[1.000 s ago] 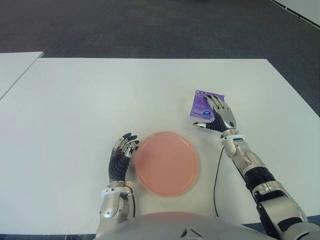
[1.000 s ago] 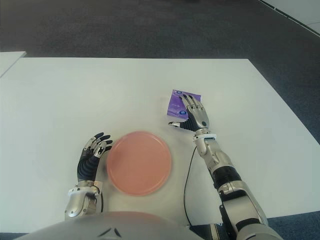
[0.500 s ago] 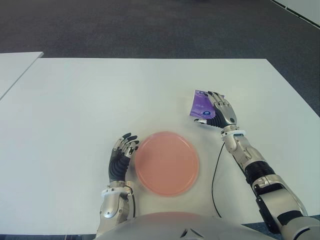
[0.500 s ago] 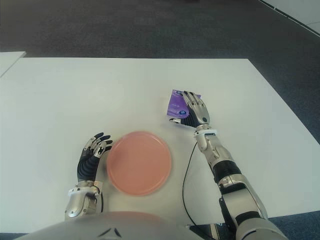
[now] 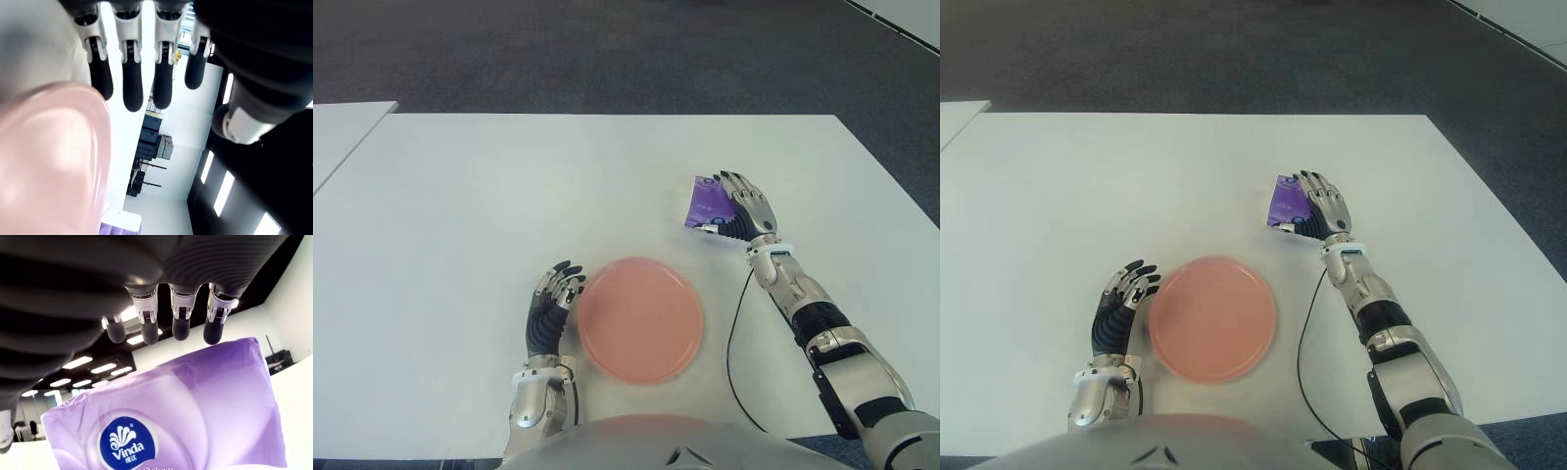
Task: Put the tissue paper into the plate.
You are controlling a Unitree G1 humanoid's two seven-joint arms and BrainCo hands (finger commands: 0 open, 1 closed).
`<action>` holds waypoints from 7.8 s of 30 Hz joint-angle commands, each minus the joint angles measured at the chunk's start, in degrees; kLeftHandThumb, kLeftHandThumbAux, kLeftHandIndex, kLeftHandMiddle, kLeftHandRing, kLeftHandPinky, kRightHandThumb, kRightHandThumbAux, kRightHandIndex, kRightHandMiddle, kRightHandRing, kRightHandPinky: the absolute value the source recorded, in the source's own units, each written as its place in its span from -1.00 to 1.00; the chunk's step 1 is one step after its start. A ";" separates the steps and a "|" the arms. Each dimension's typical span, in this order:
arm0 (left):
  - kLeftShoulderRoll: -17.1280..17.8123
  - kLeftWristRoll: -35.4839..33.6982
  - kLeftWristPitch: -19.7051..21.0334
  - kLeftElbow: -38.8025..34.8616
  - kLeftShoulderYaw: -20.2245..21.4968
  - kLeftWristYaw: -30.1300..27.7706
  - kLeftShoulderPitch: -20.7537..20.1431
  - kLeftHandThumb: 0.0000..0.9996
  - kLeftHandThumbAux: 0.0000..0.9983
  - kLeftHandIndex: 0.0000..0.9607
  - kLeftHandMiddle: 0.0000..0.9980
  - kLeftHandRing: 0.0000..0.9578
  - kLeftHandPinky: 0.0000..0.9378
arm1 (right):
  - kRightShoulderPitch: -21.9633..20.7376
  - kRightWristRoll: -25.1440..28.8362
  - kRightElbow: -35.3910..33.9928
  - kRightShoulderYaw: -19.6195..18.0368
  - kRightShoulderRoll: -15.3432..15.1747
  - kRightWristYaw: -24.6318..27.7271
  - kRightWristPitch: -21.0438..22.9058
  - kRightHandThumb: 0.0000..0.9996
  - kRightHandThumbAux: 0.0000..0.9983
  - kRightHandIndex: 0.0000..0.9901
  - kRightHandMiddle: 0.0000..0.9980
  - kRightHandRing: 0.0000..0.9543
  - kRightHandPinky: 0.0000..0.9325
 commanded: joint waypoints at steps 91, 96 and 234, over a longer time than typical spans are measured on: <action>-2.63 3.79 0.39 -2.22 -2.88 3.63 2.14 -0.50 0.20 -0.48 -0.39 -0.28 -0.23 | -14.47 1.14 27.47 9.89 6.56 -3.35 1.09 -0.20 0.03 -1.00 -0.92 -0.93 -0.87; -2.79 3.91 0.36 -3.13 -3.14 3.63 2.61 -0.51 0.18 -0.48 -0.38 -0.27 -0.21 | -14.59 1.59 29.26 10.11 7.11 -2.15 1.52 -0.17 0.02 -1.00 -0.90 -0.91 -0.87; 2.01 2.26 5.69 -11.35 5.84 3.96 6.21 -0.39 0.20 -0.37 -0.26 -0.25 -0.21 | -14.24 0.27 32.51 18.26 11.87 -1.07 11.35 0.40 0.45 -0.11 0.59 0.64 0.58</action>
